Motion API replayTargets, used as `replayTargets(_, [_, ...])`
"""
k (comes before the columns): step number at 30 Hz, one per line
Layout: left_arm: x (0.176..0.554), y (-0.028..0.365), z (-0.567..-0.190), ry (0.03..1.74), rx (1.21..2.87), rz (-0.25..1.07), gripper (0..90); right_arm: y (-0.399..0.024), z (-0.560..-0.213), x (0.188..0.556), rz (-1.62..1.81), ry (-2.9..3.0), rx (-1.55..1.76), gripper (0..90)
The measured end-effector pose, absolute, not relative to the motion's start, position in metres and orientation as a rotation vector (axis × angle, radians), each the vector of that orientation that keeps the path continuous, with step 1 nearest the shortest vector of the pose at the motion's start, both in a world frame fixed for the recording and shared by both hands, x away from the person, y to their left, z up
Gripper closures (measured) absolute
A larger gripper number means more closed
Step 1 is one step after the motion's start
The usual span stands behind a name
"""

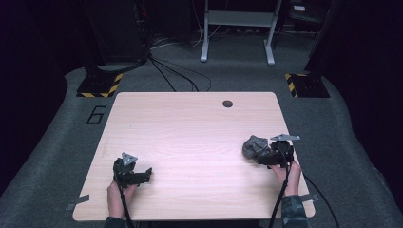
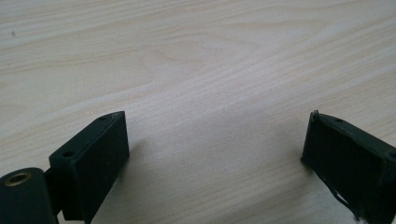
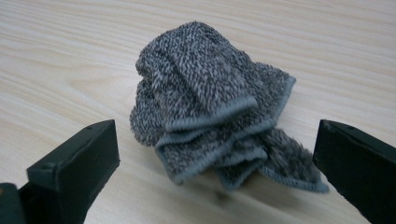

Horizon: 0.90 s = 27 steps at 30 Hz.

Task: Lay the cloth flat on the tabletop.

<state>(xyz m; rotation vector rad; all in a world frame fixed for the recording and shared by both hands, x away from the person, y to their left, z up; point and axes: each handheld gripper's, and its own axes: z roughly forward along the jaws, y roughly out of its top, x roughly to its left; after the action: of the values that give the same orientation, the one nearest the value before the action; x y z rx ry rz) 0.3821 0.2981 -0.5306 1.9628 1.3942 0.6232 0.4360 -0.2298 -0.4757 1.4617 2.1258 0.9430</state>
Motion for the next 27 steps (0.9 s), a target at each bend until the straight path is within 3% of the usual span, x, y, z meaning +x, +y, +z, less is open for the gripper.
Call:
replayTargets(12, [0.382, 0.299, -0.530, 1.393, 1.972, 0.612, 7.3, -0.219, -0.492, 0.462, 0.899, 2.163, 1.504, 1.9])
replayTargets(15, [0.382, 0.299, -0.530, 1.391, 1.977, 0.608, 7.3, -0.218, -0.498, 0.464, 0.882, 2.184, 1.518, 14.9])
replayTargets(19, [0.382, 0.298, -0.531, 1.394, 1.964, 0.622, 7.3, -0.218, -0.504, 0.462, 0.876, 2.209, 1.519, 24.1])
replayTargets(27, [0.382, 0.299, -0.530, 1.393, 1.975, 0.608, 7.3, -0.221, -0.505, 0.457, 0.927, 2.216, 1.495, 52.7])
